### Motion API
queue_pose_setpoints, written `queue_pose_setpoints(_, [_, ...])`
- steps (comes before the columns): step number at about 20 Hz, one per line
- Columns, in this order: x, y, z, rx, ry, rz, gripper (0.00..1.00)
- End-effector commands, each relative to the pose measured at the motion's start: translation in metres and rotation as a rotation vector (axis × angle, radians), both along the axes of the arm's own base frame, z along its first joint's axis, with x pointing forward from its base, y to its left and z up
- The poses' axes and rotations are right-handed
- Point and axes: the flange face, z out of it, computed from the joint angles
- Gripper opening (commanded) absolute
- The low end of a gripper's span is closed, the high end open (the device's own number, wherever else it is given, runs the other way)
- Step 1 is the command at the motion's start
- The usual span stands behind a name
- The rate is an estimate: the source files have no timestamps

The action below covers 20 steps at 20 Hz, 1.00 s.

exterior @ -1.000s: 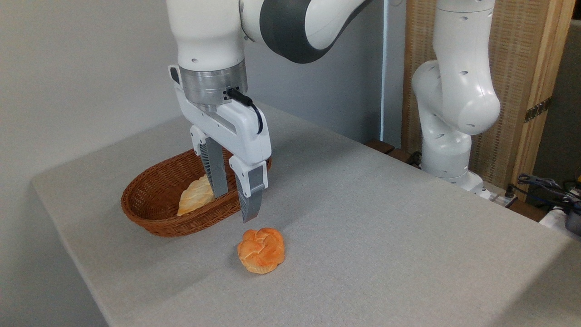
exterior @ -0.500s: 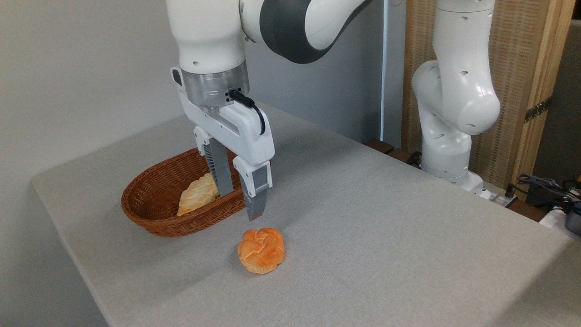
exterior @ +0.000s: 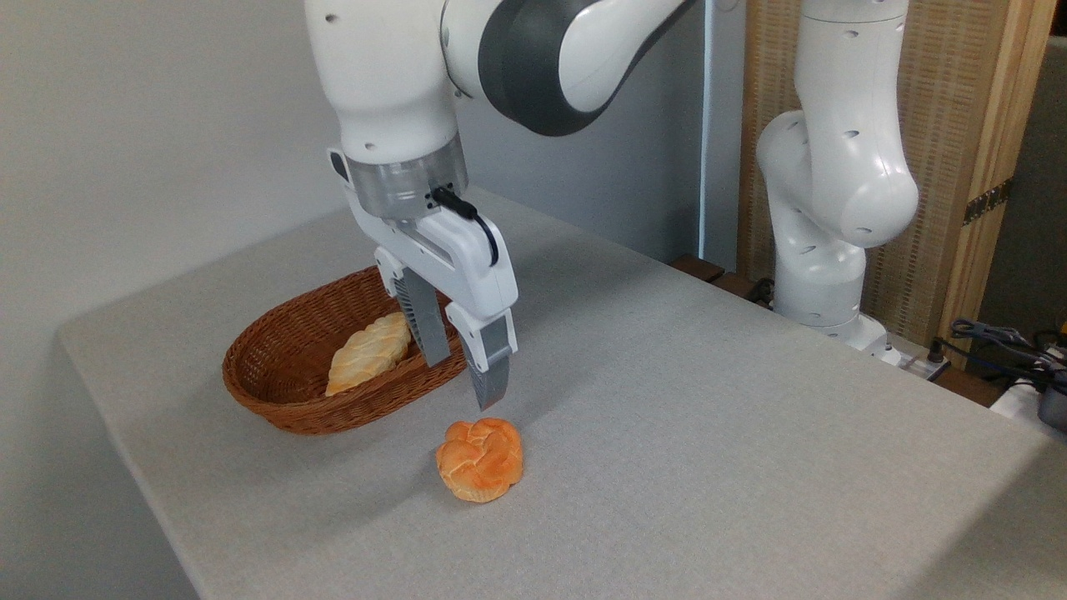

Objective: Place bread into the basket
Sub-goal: 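Move the open gripper over the round bread roll and lower it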

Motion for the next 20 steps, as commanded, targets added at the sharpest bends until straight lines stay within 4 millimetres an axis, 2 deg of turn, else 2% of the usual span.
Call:
queue_pose_setpoints(1, [-0.01, 0.002, -0.016, 0.002, 0.004, -0.022, 1.0])
queue_pose_setpoints(5, [-0.01, 0.007, -0.043, 0.01, -0.011, -0.019, 1.0])
queue_pose_setpoints(9, [-0.006, 0.006, -0.059, 0.015, -0.06, -0.018, 1.0])
queue_pose_setpoints(16, [0.002, 0.0, -0.078, 0.033, -0.069, -0.024, 1.0])
queue_pose_setpoints(20, [0.0, 0.002, -0.081, 0.033, -0.062, -0.03, 1.0])
